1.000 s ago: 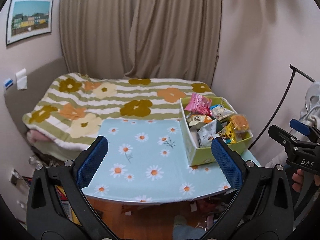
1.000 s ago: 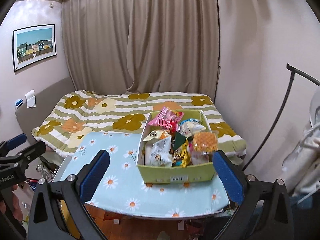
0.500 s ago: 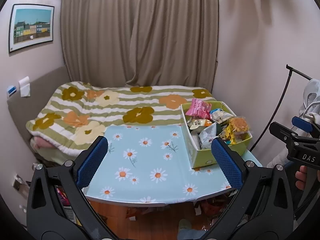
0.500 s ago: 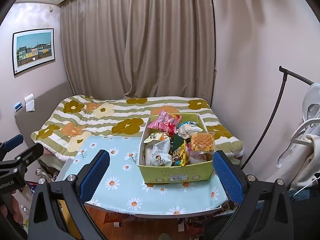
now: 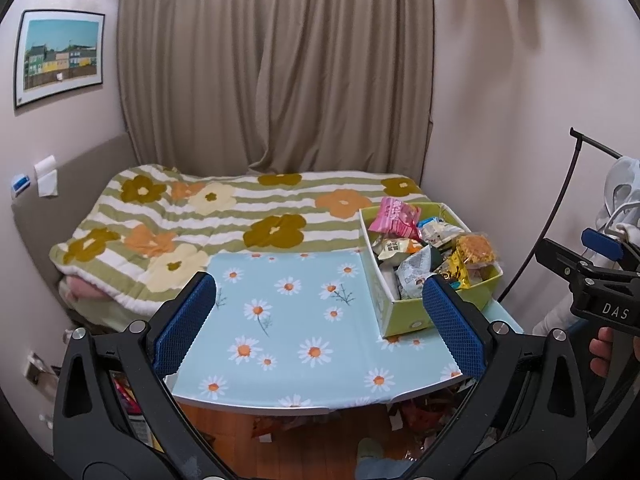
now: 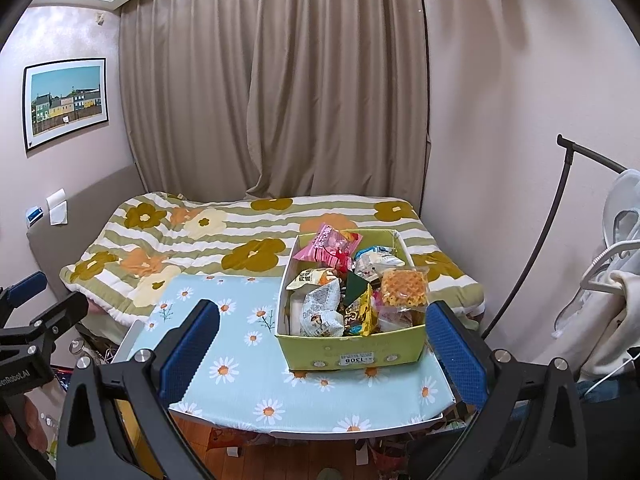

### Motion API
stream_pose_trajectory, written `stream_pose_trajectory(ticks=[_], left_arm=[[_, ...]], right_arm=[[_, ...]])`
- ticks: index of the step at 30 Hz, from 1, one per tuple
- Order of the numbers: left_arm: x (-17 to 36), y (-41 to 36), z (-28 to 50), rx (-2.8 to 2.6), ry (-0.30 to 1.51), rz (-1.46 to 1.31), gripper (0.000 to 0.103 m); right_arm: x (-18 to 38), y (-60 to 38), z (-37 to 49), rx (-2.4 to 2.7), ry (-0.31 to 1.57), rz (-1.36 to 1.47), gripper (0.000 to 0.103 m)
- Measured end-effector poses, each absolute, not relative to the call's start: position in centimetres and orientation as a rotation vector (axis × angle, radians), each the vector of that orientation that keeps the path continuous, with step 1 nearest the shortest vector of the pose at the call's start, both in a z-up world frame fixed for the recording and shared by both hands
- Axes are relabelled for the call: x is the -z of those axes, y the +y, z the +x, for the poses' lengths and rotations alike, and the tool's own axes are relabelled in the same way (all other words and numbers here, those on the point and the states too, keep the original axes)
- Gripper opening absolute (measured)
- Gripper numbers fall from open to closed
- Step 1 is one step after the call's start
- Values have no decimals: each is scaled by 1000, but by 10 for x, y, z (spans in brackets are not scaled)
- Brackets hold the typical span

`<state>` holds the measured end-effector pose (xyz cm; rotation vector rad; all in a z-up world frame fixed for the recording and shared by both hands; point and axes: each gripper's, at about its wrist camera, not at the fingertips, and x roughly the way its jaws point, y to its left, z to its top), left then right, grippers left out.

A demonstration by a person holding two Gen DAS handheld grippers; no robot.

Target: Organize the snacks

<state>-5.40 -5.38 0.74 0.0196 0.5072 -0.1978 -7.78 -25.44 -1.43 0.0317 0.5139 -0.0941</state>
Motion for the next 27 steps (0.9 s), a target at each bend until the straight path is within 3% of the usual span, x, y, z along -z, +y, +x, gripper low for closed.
stream_pose_trajectory(ticks=[27], left_arm=[[-7, -51, -54, 160, 479, 44, 103]], right_arm=[[12, -254, -71, 94, 517, 30, 102]])
